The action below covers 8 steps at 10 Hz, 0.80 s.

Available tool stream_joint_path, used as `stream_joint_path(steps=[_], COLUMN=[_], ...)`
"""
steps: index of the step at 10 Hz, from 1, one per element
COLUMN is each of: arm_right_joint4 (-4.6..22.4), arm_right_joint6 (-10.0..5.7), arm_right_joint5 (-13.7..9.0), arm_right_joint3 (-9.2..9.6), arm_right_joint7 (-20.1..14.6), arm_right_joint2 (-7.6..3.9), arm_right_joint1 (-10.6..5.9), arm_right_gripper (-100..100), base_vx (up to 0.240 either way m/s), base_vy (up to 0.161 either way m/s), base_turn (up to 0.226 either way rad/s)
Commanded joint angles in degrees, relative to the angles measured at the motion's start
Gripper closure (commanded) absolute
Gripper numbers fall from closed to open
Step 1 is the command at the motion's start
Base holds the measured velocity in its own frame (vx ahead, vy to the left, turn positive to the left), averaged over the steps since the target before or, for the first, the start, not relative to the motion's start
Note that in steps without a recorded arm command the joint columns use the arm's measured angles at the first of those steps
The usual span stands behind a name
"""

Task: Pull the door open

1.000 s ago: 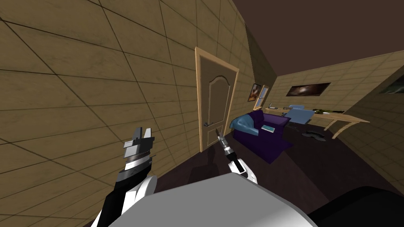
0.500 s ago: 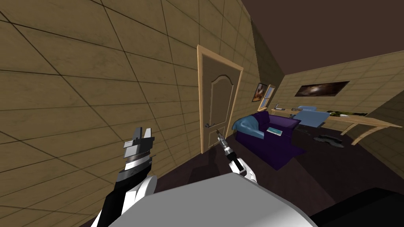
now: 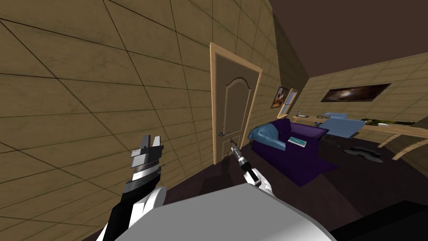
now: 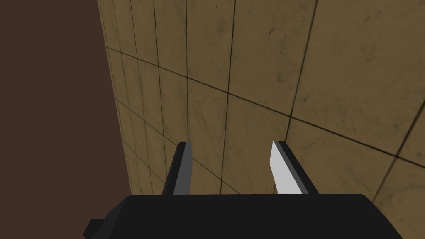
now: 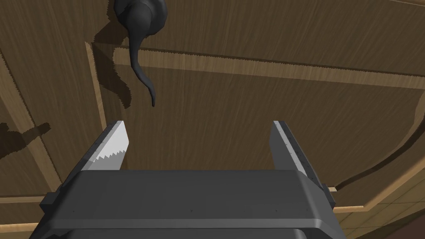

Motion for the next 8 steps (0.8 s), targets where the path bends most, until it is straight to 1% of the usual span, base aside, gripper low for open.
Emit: stream_joint_path(steps=[1,4,8], arm_right_joint4=[2.86,8.21,13.94], arm_right_joint6=[-0.83,-2.24,-3.81], arm_right_joint5=[0.27,0.8,1.38], arm_right_joint3=[0.14,0.44,0.78], arm_right_joint7=[-1.13,-3.12,-5.33], arm_right_joint2=[-0.75,-2.1,-3.59], arm_right_joint1=[-1.35,-3.46,-5.8], arm_right_gripper=[-100,-100,-100], base_vx=[0.072,0.086,0.086], base_vy=[-0.016,-0.037,-0.032], base_turn=[0.074,0.083,0.067])
